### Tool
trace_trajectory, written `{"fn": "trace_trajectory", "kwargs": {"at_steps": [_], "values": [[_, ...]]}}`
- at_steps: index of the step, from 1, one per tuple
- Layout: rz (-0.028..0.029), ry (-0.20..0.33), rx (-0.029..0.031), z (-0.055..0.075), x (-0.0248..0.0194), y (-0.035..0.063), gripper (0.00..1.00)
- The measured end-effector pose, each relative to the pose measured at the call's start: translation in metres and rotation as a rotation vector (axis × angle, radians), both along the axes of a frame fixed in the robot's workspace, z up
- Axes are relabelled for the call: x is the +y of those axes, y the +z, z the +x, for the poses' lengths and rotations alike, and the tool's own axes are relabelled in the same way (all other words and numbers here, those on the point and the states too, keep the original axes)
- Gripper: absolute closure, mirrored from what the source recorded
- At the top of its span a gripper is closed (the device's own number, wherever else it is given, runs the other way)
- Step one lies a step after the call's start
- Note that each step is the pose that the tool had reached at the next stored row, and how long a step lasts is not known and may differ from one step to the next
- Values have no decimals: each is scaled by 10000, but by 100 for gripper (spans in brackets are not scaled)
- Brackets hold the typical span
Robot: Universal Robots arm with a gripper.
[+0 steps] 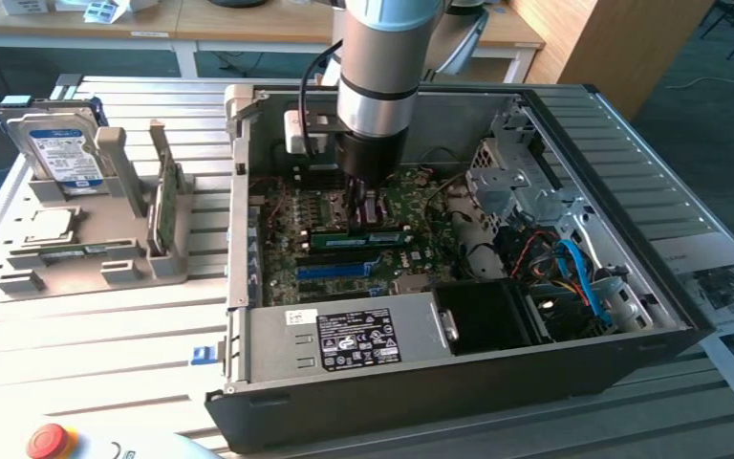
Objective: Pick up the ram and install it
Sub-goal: 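Press down the ram until it locks into place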
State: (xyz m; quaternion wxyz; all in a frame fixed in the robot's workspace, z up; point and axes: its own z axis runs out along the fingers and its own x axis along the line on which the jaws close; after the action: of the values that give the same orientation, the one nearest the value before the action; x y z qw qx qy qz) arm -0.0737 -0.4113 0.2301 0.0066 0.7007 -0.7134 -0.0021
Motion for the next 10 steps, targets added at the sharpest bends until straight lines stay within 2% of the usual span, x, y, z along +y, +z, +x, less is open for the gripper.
{"fn": "trace_trajectory", "kwargs": {"at_steps": [10], "values": [[-1, 1, 1, 0, 0, -14, 90]]}}
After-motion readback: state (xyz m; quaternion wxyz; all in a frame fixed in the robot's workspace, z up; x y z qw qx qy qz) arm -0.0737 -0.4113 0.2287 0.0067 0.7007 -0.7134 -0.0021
